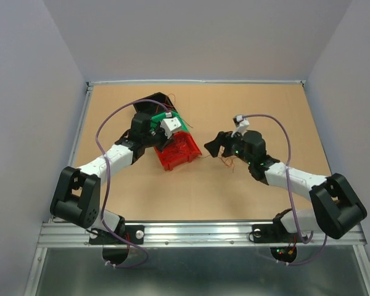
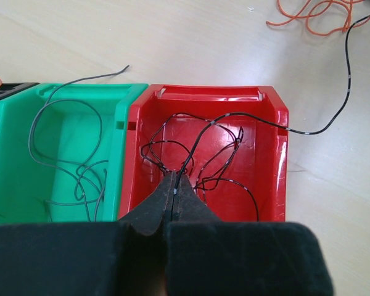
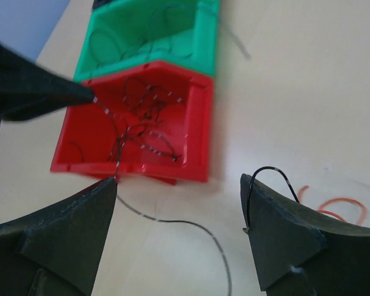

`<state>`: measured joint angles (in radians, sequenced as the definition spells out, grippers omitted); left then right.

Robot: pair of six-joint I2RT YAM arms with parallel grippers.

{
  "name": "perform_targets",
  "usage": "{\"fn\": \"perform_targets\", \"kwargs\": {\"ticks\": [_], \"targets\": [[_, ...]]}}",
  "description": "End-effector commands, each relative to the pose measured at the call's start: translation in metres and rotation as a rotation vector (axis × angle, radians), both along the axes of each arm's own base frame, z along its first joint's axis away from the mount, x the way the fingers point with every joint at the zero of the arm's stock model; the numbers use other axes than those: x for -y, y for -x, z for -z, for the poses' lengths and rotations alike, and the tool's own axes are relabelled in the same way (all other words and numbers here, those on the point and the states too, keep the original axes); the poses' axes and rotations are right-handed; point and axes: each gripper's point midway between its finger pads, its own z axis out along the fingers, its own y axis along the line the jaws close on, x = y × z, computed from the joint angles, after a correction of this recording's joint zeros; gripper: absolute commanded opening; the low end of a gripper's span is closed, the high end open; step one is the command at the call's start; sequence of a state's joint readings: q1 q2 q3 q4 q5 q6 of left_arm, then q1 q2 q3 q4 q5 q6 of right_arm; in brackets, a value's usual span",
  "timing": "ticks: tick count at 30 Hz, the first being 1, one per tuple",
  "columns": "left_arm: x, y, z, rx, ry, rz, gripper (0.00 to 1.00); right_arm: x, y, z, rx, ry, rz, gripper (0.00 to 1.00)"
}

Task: Untangle the cables

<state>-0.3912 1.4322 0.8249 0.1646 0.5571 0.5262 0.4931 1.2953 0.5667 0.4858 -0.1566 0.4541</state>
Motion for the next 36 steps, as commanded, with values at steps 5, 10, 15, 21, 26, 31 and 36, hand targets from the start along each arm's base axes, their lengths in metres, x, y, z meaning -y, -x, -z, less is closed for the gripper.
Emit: {"fn": "perform_targets", "kwargs": {"ticks": [5,10,15,21,26,31,36], "targets": [[0.005,-0.006,-0.022,0.054,0.019,0.023,0.00,-0.091,0.028,-0.006,0.161,0.145,-0.358,0.86],[0.006,-0.005,-0.022,0.043,0.023,0.027,0.00,-0.100,0.023,0.009,0.130,0.215,-0.331,0.86],[0.008,0.000,-0.026,0.039,0.035,0.050,0.00,-0.103,0.020,0.017,0.108,0.229,-0.326,0.71],[0.013,0.013,-0.035,0.040,0.068,0.111,0.00,-0.103,0.015,0.027,0.079,0.260,-0.306,0.62],[0.012,0.017,-0.044,0.053,0.092,0.129,0.00,-0.098,0.011,0.027,0.071,0.267,-0.262,0.61],[-0.002,0.001,-0.051,0.056,0.122,0.060,0.00,-0.066,-0.010,0.027,0.054,0.294,-0.029,0.53],[-0.022,-0.016,-0.059,0.042,0.175,-0.007,0.00,-0.057,-0.016,0.033,0.013,0.287,0.043,0.55]]}}
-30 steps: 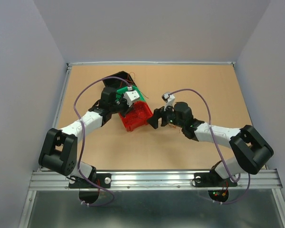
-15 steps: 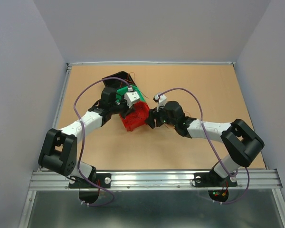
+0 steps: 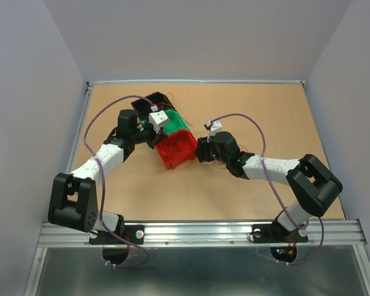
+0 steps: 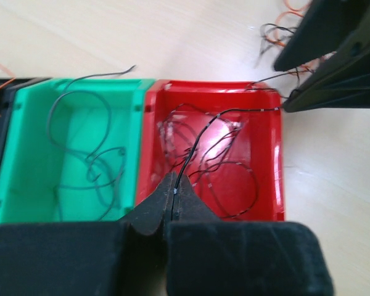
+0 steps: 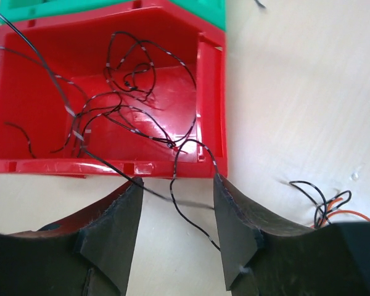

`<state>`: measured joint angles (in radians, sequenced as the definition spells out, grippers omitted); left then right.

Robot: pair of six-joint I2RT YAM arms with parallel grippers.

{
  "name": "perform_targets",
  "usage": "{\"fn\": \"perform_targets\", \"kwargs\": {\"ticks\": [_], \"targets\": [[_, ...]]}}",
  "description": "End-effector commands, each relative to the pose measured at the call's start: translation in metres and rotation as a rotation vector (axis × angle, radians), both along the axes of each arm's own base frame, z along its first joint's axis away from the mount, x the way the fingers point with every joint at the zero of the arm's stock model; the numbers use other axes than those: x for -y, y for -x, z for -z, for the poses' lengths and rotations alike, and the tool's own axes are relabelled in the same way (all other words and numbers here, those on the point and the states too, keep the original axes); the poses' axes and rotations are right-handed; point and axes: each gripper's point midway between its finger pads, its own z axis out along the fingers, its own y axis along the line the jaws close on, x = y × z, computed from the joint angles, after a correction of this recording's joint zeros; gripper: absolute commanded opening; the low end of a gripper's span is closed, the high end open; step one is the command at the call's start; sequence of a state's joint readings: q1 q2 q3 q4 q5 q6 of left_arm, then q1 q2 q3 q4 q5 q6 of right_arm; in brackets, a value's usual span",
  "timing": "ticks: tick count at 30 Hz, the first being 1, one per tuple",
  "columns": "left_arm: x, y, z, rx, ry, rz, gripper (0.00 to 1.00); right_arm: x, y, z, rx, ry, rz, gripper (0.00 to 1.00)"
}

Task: Untangle the cables

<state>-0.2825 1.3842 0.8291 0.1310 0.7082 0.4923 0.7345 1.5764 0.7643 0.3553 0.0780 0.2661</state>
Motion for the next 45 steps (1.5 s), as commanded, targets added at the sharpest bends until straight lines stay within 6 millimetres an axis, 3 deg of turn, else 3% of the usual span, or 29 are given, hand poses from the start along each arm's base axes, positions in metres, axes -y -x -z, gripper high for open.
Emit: {"fn": "perform_targets", "kwargs": {"ticks": [1,5,7,12,15,18,20,26,28,30,33,34,36,37,41,43,45], "targets": [[-0.006,-0.020,-0.040,0.073,0.084,-0.031,0.00,0.010,-0.021,-0.021,0.034,-0.033,0.146,0.55],[-0.012,-0.026,-0.039,0.068,0.087,-0.063,0.00,0.047,-0.040,0.010,-0.134,-0.088,0.267,0.56],[-0.011,-0.028,-0.036,0.058,0.086,-0.066,0.00,0.056,-0.041,0.022,-0.205,-0.131,0.278,0.62],[-0.011,-0.031,-0.031,0.047,0.076,-0.068,0.00,0.076,-0.041,0.029,-0.266,-0.201,0.365,0.71],[-0.014,-0.034,-0.027,0.046,0.062,-0.084,0.00,0.104,-0.048,0.040,-0.300,-0.270,0.478,0.71],[-0.014,-0.034,-0.027,0.052,0.058,-0.085,0.00,0.130,-0.056,0.048,-0.299,-0.228,0.621,0.74],[-0.013,-0.033,-0.027,0.056,0.056,-0.082,0.00,0.158,-0.058,0.048,-0.267,-0.167,0.767,0.78],[-0.014,-0.034,-0.027,0.066,0.046,-0.095,0.00,0.200,-0.046,-0.035,-0.012,-0.221,0.883,0.94],[-0.013,-0.033,-0.026,0.064,0.045,-0.091,0.00,0.204,-0.041,-0.055,0.040,-0.235,0.865,0.96],[-0.011,-0.032,-0.026,0.066,0.044,-0.084,0.00,0.199,-0.037,-0.077,0.098,-0.237,0.785,0.98],[-0.009,-0.030,-0.026,0.070,0.043,-0.072,0.00,0.159,-0.033,-0.092,0.129,-0.250,0.510,0.99],[-0.008,-0.030,-0.026,0.072,0.041,-0.069,0.00,0.130,-0.025,-0.093,0.108,-0.274,0.335,0.99],[-0.008,-0.029,-0.026,0.076,0.038,-0.067,0.00,0.104,-0.025,-0.103,0.112,-0.265,0.203,0.98],[-0.007,-0.029,-0.026,0.076,0.038,-0.064,0.00,0.087,-0.022,-0.090,0.065,-0.250,0.124,0.96],[-0.004,-0.027,-0.025,0.073,0.036,-0.055,0.00,0.026,0.000,-0.098,0.145,-0.149,-0.104,0.93],[-0.004,-0.026,-0.025,0.071,0.036,-0.050,0.00,0.002,0.006,-0.102,0.183,-0.111,-0.185,0.94],[-0.002,-0.025,-0.025,0.067,0.038,-0.044,0.00,-0.009,0.006,-0.100,0.185,-0.091,-0.223,0.94]]}}
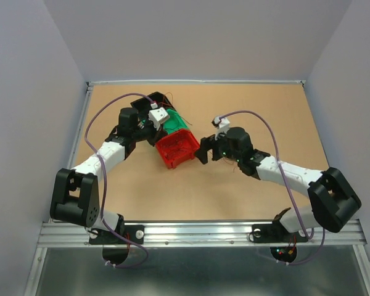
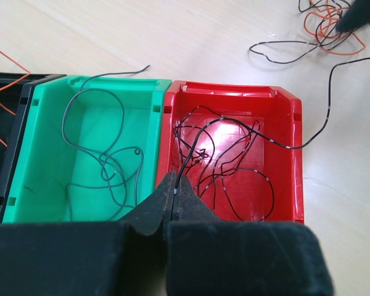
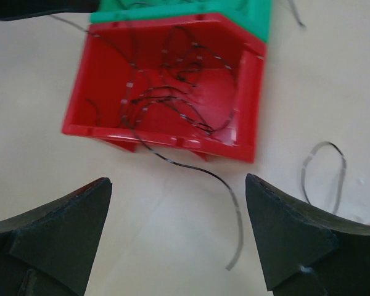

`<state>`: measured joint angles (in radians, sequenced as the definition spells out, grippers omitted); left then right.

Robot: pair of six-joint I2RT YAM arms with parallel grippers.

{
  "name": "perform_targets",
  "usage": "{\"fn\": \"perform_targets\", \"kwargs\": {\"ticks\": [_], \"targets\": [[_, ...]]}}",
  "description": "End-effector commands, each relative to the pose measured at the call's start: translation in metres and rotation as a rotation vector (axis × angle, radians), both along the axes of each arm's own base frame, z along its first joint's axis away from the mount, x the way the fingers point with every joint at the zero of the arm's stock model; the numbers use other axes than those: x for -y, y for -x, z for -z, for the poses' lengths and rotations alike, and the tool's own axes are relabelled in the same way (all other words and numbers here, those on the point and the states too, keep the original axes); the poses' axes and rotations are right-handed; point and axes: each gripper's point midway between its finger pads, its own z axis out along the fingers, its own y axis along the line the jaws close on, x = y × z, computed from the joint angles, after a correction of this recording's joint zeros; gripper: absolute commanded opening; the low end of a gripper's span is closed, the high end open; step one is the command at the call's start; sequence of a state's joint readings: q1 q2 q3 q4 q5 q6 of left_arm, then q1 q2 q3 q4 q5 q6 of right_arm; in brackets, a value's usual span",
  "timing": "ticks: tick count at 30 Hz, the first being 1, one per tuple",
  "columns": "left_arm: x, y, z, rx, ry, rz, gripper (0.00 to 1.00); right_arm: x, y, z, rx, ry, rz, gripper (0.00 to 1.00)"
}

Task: Untangle the cables

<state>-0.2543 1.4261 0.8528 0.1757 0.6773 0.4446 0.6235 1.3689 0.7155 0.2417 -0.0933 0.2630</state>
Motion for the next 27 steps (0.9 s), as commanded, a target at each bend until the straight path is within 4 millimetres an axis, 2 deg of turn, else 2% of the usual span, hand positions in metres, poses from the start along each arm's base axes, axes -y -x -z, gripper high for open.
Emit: {"fn": "perform_targets", "kwargs": {"ticks": [1,5,6,8,15,18,20,21,23,24,25,26,27], "targets": [[0.007,-0.004,-0.025,0.078,0.018,0.033,0.00,-0.050,-0.011,-0.063,0.206,-0.006,-0.187,0.94],[0.008,-0.003,-0.027,0.081,0.020,0.038,0.00,-0.065,-0.013,-0.059,0.199,0.086,-0.233,0.94],[0.008,-0.002,-0.026,0.080,0.021,0.040,0.00,-0.069,-0.012,-0.047,0.185,0.125,-0.249,0.93],[0.008,-0.002,-0.026,0.078,0.020,0.040,0.00,-0.068,-0.016,-0.037,0.171,0.179,-0.248,0.91],[0.010,-0.001,-0.028,0.077,0.028,0.052,0.00,-0.086,-0.029,-0.014,0.125,0.243,-0.264,0.88],[0.011,0.000,-0.029,0.075,0.033,0.056,0.00,-0.094,-0.035,-0.008,0.112,0.260,-0.270,0.82],[0.010,0.000,-0.028,0.070,0.034,0.055,0.00,-0.098,-0.036,-0.005,0.103,0.259,-0.279,0.71],[0.011,0.000,-0.028,0.071,0.035,0.058,0.00,-0.099,-0.034,-0.003,0.094,0.255,-0.284,0.55],[0.012,-0.001,-0.027,0.069,0.034,0.059,0.00,-0.099,-0.033,0.000,0.073,0.241,-0.271,0.35],[0.012,0.000,-0.026,0.064,0.037,0.063,0.00,-0.098,-0.031,-0.002,0.060,0.227,-0.250,0.15],[0.013,0.000,-0.025,0.062,0.037,0.066,0.00,-0.095,-0.033,-0.005,0.058,0.219,-0.222,0.06],[0.013,0.000,-0.025,0.063,0.036,0.070,0.00,-0.092,-0.030,-0.011,0.057,0.188,-0.197,0.01],[0.014,0.001,-0.024,0.060,0.037,0.076,0.00,-0.090,-0.029,-0.016,0.060,0.168,-0.184,0.01]]}}
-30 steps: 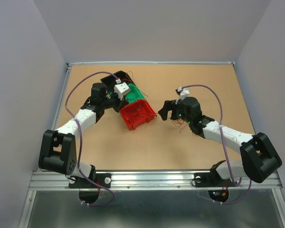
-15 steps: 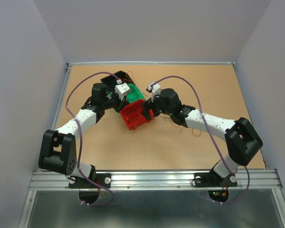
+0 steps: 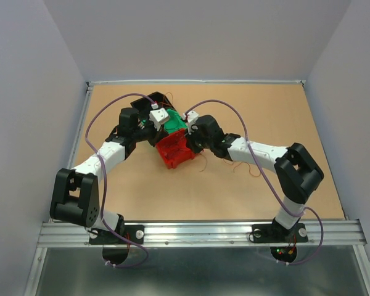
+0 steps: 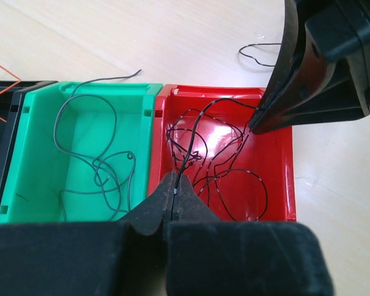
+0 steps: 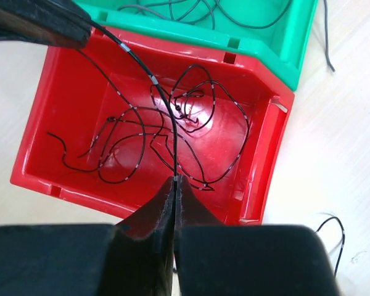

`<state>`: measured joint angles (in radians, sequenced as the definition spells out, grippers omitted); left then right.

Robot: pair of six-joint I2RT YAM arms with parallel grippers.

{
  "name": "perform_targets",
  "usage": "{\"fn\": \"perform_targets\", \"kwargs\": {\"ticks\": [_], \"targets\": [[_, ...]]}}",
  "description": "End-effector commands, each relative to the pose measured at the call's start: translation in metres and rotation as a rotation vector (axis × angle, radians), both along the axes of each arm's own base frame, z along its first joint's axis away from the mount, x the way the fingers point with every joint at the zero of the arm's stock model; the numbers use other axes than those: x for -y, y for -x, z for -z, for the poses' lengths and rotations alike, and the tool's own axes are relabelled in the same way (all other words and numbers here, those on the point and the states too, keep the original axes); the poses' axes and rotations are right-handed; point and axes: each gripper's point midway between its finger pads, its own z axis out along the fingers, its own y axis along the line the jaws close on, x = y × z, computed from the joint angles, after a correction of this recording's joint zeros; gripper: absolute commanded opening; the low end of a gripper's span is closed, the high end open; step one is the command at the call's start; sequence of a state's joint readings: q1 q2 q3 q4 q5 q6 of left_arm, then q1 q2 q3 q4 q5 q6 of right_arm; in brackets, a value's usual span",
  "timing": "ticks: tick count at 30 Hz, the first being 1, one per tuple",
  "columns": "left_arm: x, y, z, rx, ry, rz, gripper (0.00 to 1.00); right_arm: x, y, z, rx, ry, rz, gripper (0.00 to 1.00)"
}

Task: Untangle the cables

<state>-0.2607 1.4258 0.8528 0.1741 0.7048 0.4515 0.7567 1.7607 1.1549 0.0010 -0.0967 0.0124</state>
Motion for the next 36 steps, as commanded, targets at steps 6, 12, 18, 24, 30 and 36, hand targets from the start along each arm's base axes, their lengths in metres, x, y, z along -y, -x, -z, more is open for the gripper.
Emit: {"fn": "perform_targets", "kwargs": {"ticks": [6,12,18,24,30,36], "targets": [[0.017,-0.001,-0.011,0.056,-0.002,0.074,0.02,0.021,-0.016,-0.049,0.049,-0.170,0.229,0.01],[0.018,0.001,-0.005,0.057,-0.026,0.082,0.39,0.051,-0.038,-0.036,-0.053,-0.237,0.368,0.01],[0.016,0.001,-0.006,0.071,-0.038,0.074,0.50,0.062,-0.041,-0.037,-0.027,-0.225,0.396,0.01],[0.010,-0.008,-0.001,0.074,-0.068,0.029,0.51,0.062,-0.038,-0.032,-0.034,-0.208,0.386,0.00],[0.004,-0.018,0.006,0.068,-0.101,-0.031,0.00,0.066,-0.039,-0.027,-0.051,-0.190,0.413,0.01],[0.012,-0.025,0.048,-0.019,-0.273,-0.080,0.00,0.073,-0.049,-0.011,-0.107,-0.165,0.447,0.01]]}}
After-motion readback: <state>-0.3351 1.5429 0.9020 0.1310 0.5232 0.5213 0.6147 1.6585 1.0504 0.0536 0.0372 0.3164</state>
